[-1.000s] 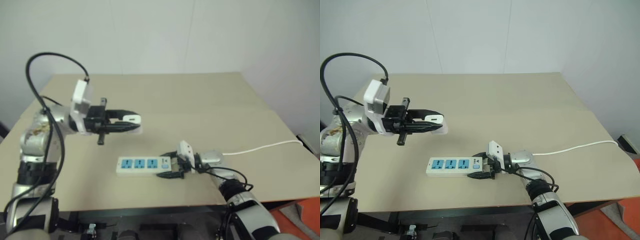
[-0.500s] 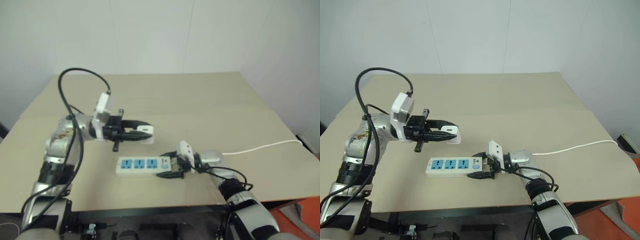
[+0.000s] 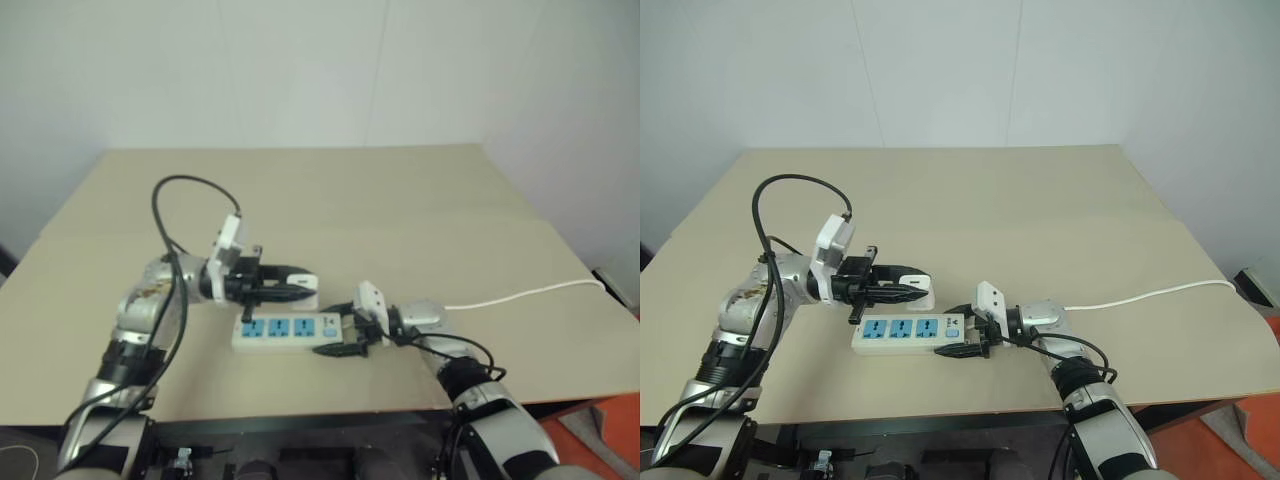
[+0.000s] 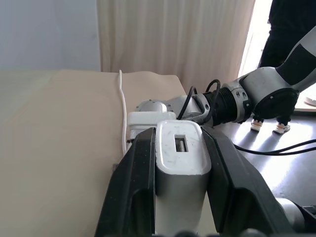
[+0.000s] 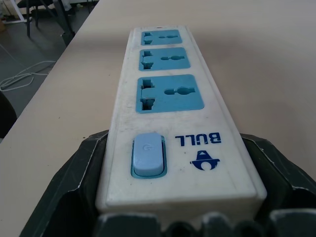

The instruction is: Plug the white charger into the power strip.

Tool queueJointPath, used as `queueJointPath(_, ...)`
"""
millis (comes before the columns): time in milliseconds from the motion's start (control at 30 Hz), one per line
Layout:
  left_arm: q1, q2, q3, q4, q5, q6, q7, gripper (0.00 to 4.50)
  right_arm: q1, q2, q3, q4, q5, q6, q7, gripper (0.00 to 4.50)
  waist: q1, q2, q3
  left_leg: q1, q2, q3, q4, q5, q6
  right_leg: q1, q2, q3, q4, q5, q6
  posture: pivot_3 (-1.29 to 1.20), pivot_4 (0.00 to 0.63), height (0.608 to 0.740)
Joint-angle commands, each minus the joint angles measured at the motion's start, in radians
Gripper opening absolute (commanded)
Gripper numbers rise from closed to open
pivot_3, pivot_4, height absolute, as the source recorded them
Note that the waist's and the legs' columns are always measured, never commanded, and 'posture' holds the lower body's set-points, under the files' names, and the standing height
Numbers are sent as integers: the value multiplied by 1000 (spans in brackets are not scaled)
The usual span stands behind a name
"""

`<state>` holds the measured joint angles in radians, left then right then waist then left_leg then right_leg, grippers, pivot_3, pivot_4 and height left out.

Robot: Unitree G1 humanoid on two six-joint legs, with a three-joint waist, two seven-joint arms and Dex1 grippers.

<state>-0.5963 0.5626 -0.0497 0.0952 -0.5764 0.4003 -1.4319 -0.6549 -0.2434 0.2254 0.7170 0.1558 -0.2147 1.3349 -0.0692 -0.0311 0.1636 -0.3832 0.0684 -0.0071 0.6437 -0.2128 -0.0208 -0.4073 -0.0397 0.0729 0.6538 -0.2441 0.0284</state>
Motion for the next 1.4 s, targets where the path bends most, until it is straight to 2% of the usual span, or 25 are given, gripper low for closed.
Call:
queueJointPath(33, 19, 8, -10, -8, 10, -3, -11, 1027, -10, -4, -1, 6, -16, -4, -8, 3421, 0, 0, 0, 0, 0, 0, 0, 0, 0, 0, 0, 0, 0, 0, 0, 0, 150, 740)
queueJointPath(567, 53, -1, -59, 55, 103, -95, -33, 1027, -8, 2, 1, 5, -17, -3, -13, 3421, 0, 0, 0, 0, 0, 0, 0, 0, 0, 0, 0, 0, 0, 0, 0, 0, 150, 740)
queueJointPath(1400, 46, -56, -67, 100, 140, -140, 1, 1027, -7, 7, -1, 2, -17, 1, -17, 3421, -1, 0, 0, 0, 0, 0, -1, 0, 0, 0, 0, 0, -1, -1, 1, 0, 150, 740)
